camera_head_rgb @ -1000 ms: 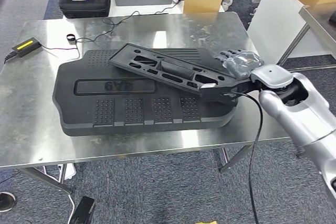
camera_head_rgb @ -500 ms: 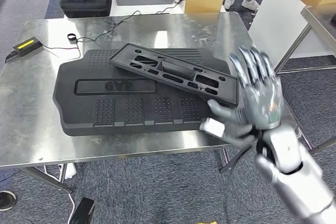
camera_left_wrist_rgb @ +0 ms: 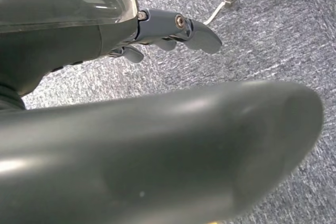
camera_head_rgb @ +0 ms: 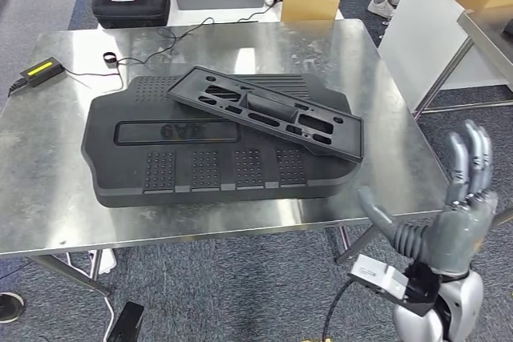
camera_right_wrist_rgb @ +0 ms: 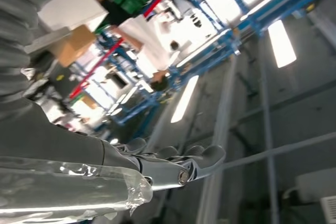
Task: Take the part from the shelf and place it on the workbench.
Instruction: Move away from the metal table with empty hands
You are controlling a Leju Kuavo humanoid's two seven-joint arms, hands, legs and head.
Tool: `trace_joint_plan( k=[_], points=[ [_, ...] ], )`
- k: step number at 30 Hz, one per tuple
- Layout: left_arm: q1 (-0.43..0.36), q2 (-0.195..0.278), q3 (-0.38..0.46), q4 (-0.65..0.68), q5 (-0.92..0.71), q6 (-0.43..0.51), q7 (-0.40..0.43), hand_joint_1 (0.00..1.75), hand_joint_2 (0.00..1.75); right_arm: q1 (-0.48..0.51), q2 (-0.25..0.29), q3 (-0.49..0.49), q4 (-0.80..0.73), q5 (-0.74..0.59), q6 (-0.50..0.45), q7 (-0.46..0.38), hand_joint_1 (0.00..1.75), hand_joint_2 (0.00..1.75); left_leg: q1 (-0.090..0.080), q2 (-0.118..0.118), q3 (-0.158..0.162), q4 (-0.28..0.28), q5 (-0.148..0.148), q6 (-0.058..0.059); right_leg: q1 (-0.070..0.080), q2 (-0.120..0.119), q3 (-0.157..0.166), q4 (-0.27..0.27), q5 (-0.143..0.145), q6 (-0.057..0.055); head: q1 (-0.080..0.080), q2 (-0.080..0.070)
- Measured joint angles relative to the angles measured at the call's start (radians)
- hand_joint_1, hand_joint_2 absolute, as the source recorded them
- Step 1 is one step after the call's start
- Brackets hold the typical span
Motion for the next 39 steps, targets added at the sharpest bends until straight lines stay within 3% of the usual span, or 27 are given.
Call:
trace_joint_plan(
  k=[5,13,16,19,21,23,24,25,26,27,29,30,34,36,38,39],
  points=[
    [0.000,-0.001,0.000,0.000,0.001,0.010,0.002,0.00,0.00,0.038,0.045,-0.030,-0.022,-0.010,0.000,-0.013,0.00,1.75,-0.001,0.000,0.000,0.000,0.000,0.000,-0.001,0.000,0.000,0.000,0.000,0.000,0.000,0.000],
    [0.000,-0.001,0.000,0.000,0.006,0.040,0.015,0.00,0.00,0.066,0.071,-0.044,-0.026,-0.010,0.000,-0.012,0.00,1.75,-0.006,0.000,0.000,0.002,-0.002,0.002,-0.006,0.000,0.000,-0.002,0.001,0.002,0.000,0.000],
    [0.000,-0.001,0.000,0.000,0.006,0.046,0.017,0.00,0.00,0.073,0.076,-0.045,-0.026,-0.010,0.000,-0.012,0.00,1.75,-0.011,0.000,0.000,0.002,-0.004,0.006,-0.011,0.001,0.000,-0.003,0.000,0.006,0.000,0.000],
    [0.000,-0.002,0.000,0.000,0.007,0.050,0.017,0.00,0.00,0.078,0.081,-0.045,-0.029,-0.010,0.000,-0.012,0.00,1.75,-0.007,0.004,0.005,-0.011,0.005,0.018,-0.013,0.002,-0.003,0.009,-0.010,0.017,0.000,0.000],
    [0.000,-0.004,0.000,0.000,0.008,0.052,0.017,0.00,0.00,0.084,0.082,-0.046,-0.031,-0.011,0.000,-0.012,0.00,1.75,-0.001,0.008,0.010,-0.021,0.010,0.024,-0.015,0.003,-0.035,0.084,-0.058,0.025,0.002,0.000],
    [0.002,-0.004,0.000,0.000,0.008,0.054,0.017,0.00,0.00,0.095,0.082,-0.047,-0.031,-0.013,0.000,-0.012,0.00,1.75,0.000,0.010,0.011,-0.022,0.011,0.025,-0.019,0.003,-0.101,0.217,-0.114,0.034,0.003,0.000],
    [0.003,-0.004,0.000,0.000,0.008,0.054,0.016,0.00,0.00,0.102,0.083,-0.048,-0.031,-0.014,0.000,-0.013,0.00,1.75,0.001,0.010,0.011,-0.022,0.011,0.024,-0.022,0.003,-0.127,0.265,-0.122,0.037,0.003,0.000],
    [0.004,-0.004,0.000,0.000,0.009,0.054,0.015,0.00,0.00,0.108,0.083,-0.048,-0.031,-0.016,0.000,-0.015,0.00,1.75,0.002,0.010,0.012,-0.021,0.010,0.024,-0.024,0.002,-0.140,0.280,-0.109,0.040,0.003,0.000],
    [0.004,-0.004,0.000,0.000,0.009,0.054,0.015,0.00,0.00,0.112,0.084,-0.049,-0.031,-0.019,0.000,-0.017,0.00,1.75,0.003,0.010,0.013,-0.021,0.010,0.022,-0.027,0.002,-0.133,0.253,-0.075,0.042,0.003,0.000],
    [0.004,-0.004,0.000,0.000,0.009,0.054,0.014,0.00,0.00,0.116,0.086,-0.049,-0.031,-0.022,0.000,-0.018,0.00,1.75,0.004,0.009,0.014,-0.020,0.009,0.020,-0.028,0.002,-0.111,0.192,-0.030,0.043,0.003,0.000],
    [0.004,-0.004,0.000,0.000,0.009,0.054,0.013,0.00,0.00,0.121,0.088,-0.049,-0.031,-0.026,0.000,-0.024,0.00,1.75,0.006,0.008,0.013,-0.019,0.011,0.008,-0.027,0.004,-0.063,0.069,0.030,0.038,0.002,0.000],
    [0.004,-0.004,0.000,0.000,0.009,0.054,0.012,0.00,0.00,0.124,0.089,-0.049,-0.031,-0.027,0.000,-0.027,0.00,1.75,0.005,0.007,0.012,-0.020,0.014,0.000,-0.024,0.006,-0.051,0.034,0.041,0.032,0.002,0.000],
    [0.005,-0.004,0.001,0.000,0.009,0.054,0.012,0.00,0.00,0.128,0.095,-0.053,-0.032,-0.027,0.000,-0.030,0.00,1.75,0.008,0.008,0.005,-0.022,0.016,-0.028,-0.021,0.004,-0.055,0.009,0.056,0.002,0.001,0.000],
    [0.005,-0.004,0.001,0.000,0.009,0.054,0.012,0.00,0.00,0.128,0.100,-0.056,-0.031,-0.027,0.000,-0.030,0.00,1.75,0.008,0.009,-0.017,0.036,-0.041,-0.033,-0.024,-0.001,-0.062,-0.001,0.070,-0.016,-0.001,0.000],
    [0.005,-0.004,0.002,0.000,0.009,0.054,0.012,0.00,0.00,0.130,0.103,-0.058,-0.031,-0.027,0.000,-0.030,0.00,1.75,0.007,0.009,-0.054,0.159,-0.121,-0.034,-0.019,-0.006,-0.075,-0.001,0.080,-0.024,-0.003,0.000],
    [0.005,-0.004,0.002,0.000,0.009,0.054,0.012,0.00,0.00,0.131,0.103,-0.059,-0.030,-0.027,0.000,-0.030,0.00,1.75,0.006,0.009,-0.066,0.211,-0.144,-0.034,-0.017,-0.007,-0.082,0.000,0.085,-0.025,-0.003,0.000]
  ],
)
